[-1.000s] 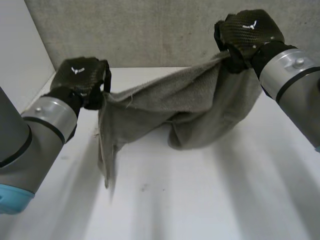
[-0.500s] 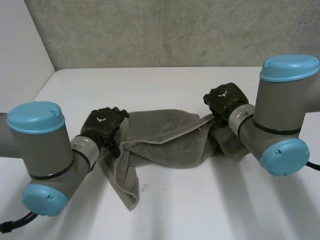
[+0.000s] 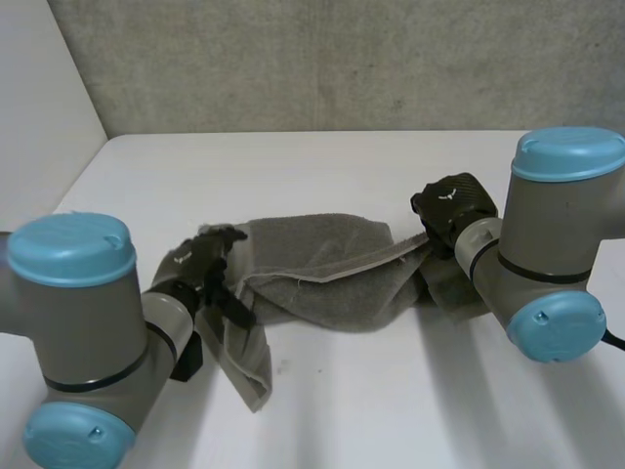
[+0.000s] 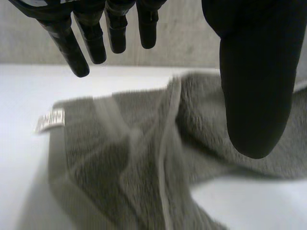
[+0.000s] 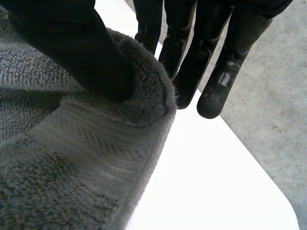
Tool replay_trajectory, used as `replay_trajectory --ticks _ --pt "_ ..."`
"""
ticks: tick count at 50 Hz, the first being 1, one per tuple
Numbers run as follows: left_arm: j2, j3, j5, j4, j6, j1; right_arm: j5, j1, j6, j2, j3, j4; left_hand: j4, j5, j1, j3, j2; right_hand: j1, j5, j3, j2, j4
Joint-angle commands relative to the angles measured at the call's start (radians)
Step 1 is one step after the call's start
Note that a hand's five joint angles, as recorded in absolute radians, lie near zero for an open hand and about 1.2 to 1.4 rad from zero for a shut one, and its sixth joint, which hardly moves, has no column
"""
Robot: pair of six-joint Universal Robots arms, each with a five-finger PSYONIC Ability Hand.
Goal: Fold the towel.
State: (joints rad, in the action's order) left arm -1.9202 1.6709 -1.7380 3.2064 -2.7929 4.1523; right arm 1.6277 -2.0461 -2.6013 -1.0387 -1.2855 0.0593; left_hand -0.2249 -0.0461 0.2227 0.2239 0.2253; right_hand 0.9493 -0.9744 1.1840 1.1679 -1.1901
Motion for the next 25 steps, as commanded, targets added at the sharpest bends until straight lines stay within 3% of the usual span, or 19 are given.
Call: replay_trajectory --ticks 1,6,7,9,13,18,21,25 --pt "-0.072 -0.01 -0.021 -0.016 -0.016 -0.003 -0.003 0.006 0.0 -0.033 -0.031 0.0 -0.106 -0.11 0.108 0.107 0.105 0.447 -0.247 0.212 0.228 -0.206" --pt "-0.146 -0.037 -0.046 -0.008 -0.043 -0.001 -0.009 0.017 0.001 -0.053 -0.049 0.0 -0.347 -0.351 0.349 0.348 0.346 0.447 -0.247 0.212 0.228 -0.206" --pt "-0.164 -0.046 -0.051 -0.002 -0.053 -0.001 -0.011 0.017 0.001 -0.055 -0.055 0.0 -0.521 -0.525 0.523 0.522 0.521 0.447 -0.247 0.212 0.228 -0.206" --pt "-0.174 -0.057 -0.057 0.03 -0.062 0.006 -0.012 0.017 0.004 -0.057 -0.06 0.004 -1.133 -1.138 1.135 1.134 1.133 0.447 -0.247 0.212 0.228 -0.206" --pt "-0.143 -0.049 -0.057 0.075 -0.066 0.012 -0.011 0.017 0.017 -0.058 -0.069 0.011 -1.171 -1.176 1.174 1.172 1.171 0.447 -0.247 0.212 0.228 -0.206" --pt "0.004 -0.022 -0.044 0.084 -0.103 0.02 -0.012 0.038 0.046 -0.092 -0.083 0.025 -1.171 -1.176 1.174 1.172 1.171 0.447 -0.247 0.212 0.228 -0.206" --pt "0.084 -0.008 -0.018 0.081 -0.192 0.026 -0.012 0.076 0.122 -0.139 -0.091 0.065 -1.171 -1.176 1.174 1.172 1.171 0.447 -0.247 0.212 0.228 -0.206" --pt "0.151 0.027 0.041 0.064 -0.403 0.074 -0.023 0.124 0.262 -0.17 -0.091 0.202 -1.171 -1.176 1.174 1.172 1.171 0.447 -0.247 0.212 0.228 -0.206"
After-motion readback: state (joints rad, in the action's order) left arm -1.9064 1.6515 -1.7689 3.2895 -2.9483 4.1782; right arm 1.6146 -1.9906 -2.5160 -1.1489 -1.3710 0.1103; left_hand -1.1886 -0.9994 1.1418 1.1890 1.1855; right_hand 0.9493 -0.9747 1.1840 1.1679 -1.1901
